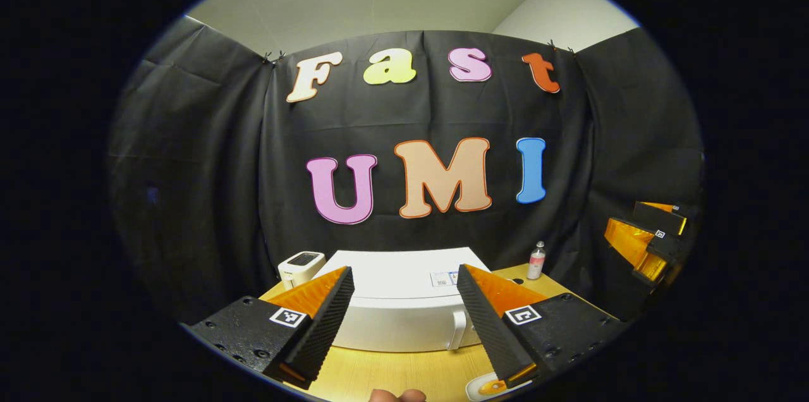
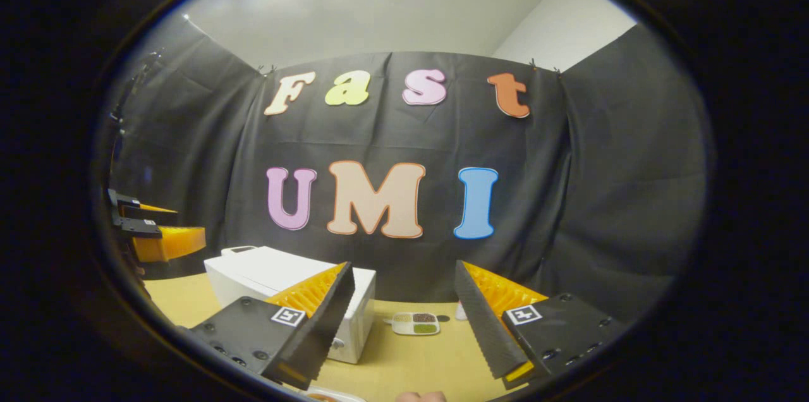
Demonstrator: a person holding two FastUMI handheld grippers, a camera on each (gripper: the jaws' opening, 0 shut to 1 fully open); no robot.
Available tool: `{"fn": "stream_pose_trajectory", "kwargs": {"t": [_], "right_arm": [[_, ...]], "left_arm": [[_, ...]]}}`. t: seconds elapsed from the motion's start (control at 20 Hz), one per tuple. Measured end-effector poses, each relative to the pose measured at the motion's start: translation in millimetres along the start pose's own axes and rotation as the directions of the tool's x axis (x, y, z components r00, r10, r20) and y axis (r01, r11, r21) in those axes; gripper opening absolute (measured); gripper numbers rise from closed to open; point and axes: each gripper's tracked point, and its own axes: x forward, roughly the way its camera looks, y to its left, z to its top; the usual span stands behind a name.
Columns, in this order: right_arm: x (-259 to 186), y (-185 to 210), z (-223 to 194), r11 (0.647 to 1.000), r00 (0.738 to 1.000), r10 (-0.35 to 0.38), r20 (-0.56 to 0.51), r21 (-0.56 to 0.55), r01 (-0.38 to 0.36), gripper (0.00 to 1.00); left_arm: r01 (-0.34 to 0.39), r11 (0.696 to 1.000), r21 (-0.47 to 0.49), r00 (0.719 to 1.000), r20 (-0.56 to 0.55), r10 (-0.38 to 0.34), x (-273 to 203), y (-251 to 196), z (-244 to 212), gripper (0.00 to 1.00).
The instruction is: Open the microwave oven with the left hand, put the food in, and close the microwave oven.
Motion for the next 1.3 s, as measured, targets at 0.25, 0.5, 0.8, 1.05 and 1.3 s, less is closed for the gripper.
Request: {"fn": "stream_pose_trajectory", "kwargs": {"t": [0.25, 0.5, 0.8, 1.05, 1.3], "right_arm": [[1, -1, 0, 1.0, 1.0, 0.004, 0.001, -0.006, -0.004, 0.96], [-3, -7, 3, 1.0, 1.0, -0.007, 0.007, -0.003, 0.007, 0.96], [-7, -13, 10, 1.0, 1.0, -0.019, 0.015, 0.021, 0.019, 0.96], [-15, -14, 24, 1.0, 0.999, -0.02, 0.036, 0.014, 0.019, 0.96], [-28, -23, 34, 0.999, 0.998, -0.043, 0.046, -0.022, 0.044, 0.96]], "left_arm": [[-0.012, 1.0, 0.007, 1.0, -0.005, 0.012, 0, 1, -3, 0.98], [-0.004, 1.0, 0.015, 1.0, -0.01, 0.004, 2, -4, -10, 0.98], [0.04, 0.997, 0.06, 0.999, -0.012, -0.039, 15, -20, -37, 0.99], [0.097, 0.993, 0.074, 0.994, -0.055, -0.093, 33, -49, -91, 0.99], [0.154, 0.984, 0.088, 0.976, -0.168, -0.138, 56, -76, -165, 0.97]]}}
